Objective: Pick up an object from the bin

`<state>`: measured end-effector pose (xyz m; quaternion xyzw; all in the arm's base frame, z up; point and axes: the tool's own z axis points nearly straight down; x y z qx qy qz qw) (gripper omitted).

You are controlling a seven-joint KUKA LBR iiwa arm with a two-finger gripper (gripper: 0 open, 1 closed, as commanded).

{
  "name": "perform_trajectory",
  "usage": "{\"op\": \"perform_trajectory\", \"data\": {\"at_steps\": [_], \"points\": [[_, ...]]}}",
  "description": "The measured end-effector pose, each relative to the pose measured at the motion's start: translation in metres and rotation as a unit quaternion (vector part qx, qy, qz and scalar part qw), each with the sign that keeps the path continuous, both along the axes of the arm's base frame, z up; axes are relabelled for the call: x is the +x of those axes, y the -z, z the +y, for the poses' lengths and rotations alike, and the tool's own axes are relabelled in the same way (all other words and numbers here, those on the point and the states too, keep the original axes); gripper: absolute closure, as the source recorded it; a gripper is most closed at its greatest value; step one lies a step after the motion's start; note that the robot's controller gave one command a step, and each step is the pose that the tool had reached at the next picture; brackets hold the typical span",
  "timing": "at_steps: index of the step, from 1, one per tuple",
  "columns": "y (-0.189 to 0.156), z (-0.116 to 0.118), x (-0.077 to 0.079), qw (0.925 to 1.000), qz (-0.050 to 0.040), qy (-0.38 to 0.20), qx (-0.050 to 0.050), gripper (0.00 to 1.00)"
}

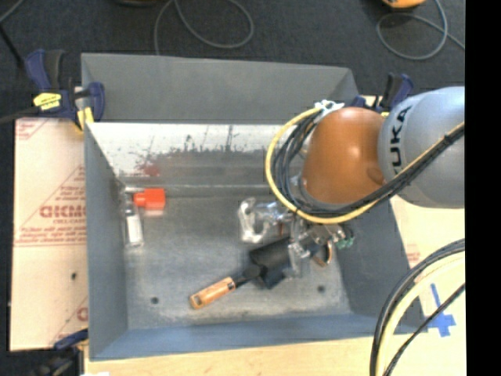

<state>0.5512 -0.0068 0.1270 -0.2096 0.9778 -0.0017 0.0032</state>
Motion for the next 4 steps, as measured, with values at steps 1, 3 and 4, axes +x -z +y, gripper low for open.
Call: {"op": "perform_trajectory", "data": {"at_steps": [1,3,4], "points": [[0.056,0.013,-0.016,0.9713,-0.0001,0.238,0.002,1.0],[-0.033,0.009,-0.018,0.9723,-0.0011,0.234,0.002,1.0],[-0.033,0.009,-0.018,0.9724,-0.0011,0.233,0.002,1.0]]}}
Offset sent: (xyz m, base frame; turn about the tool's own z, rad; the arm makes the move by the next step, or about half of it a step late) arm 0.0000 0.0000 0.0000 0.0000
